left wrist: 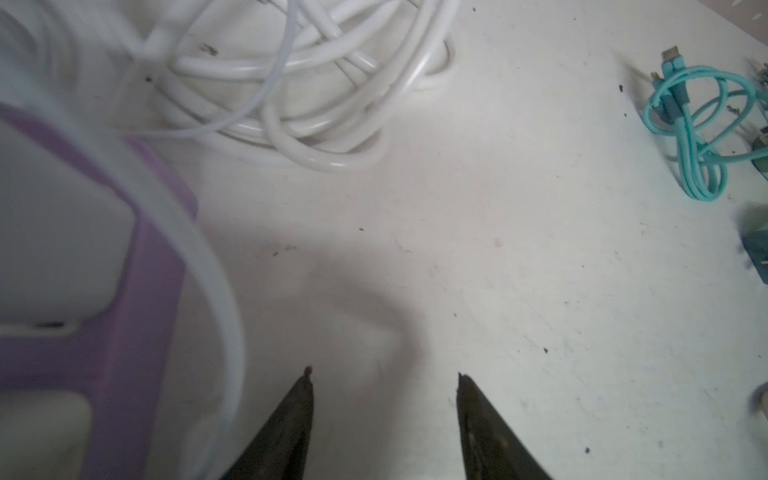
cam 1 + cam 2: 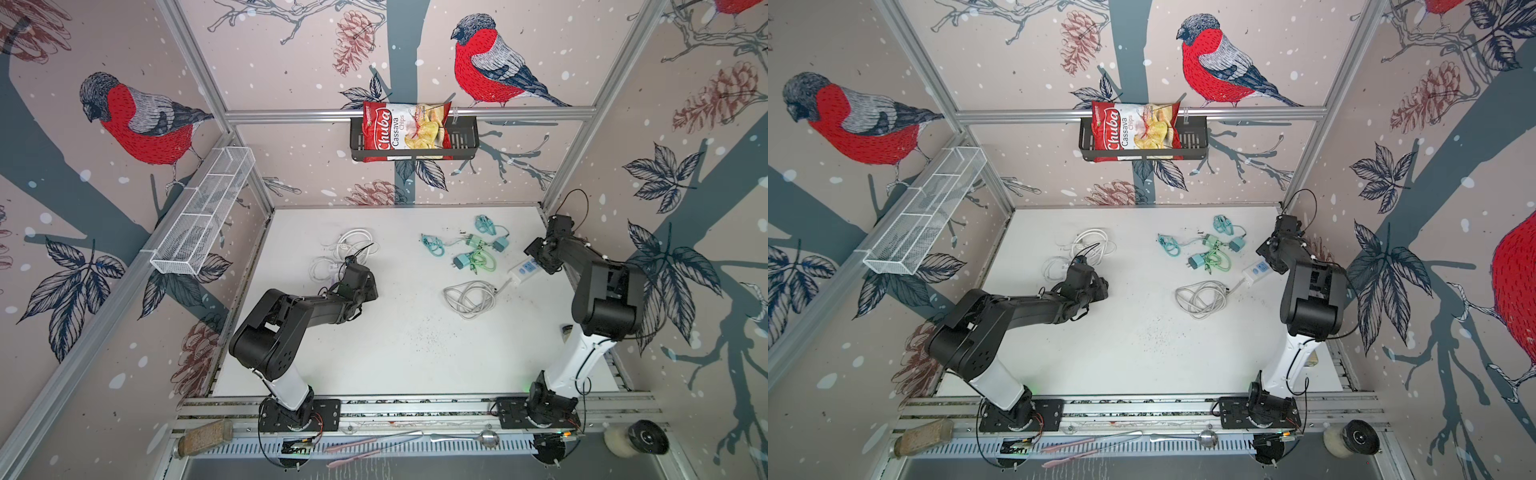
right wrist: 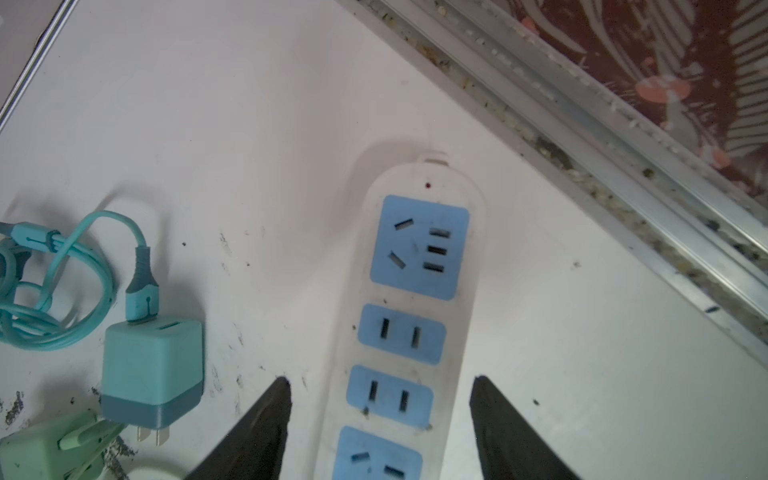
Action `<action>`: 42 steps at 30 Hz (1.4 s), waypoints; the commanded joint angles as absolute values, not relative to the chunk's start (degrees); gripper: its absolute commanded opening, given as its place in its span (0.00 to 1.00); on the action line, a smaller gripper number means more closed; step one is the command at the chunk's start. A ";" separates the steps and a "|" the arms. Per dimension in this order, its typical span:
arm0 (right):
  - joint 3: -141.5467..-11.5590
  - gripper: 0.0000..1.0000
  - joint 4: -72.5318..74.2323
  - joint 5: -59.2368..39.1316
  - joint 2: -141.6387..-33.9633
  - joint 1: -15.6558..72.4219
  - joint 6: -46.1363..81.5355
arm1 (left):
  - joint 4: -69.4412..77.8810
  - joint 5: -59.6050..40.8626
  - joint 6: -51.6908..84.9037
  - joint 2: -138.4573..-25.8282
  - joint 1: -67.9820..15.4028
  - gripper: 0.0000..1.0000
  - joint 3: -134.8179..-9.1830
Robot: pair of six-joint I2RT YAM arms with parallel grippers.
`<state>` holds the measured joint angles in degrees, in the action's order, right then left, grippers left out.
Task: Insert the plug
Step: 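Grasp the white power strip with the right gripper while left gripper withdraws, then drag the white strip toward the table middle and release it with right gripper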
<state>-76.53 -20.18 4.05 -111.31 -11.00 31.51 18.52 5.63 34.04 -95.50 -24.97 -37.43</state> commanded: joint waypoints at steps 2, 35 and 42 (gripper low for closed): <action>-78.93 0.69 -21.36 3.12 -113.94 -10.65 32.11 | 17.64 5.45 33.13 -94.38 -23.07 0.56 -35.36; -40.62 0.48 -9.38 5.92 -84.62 31.21 71.36 | 20.77 -4.96 31.28 -75.70 -24.08 0.59 -32.64; -44.50 0.51 -7.96 5.14 -91.25 38.77 75.48 | 22.97 -6.97 31.09 -78.01 -24.60 0.58 -34.09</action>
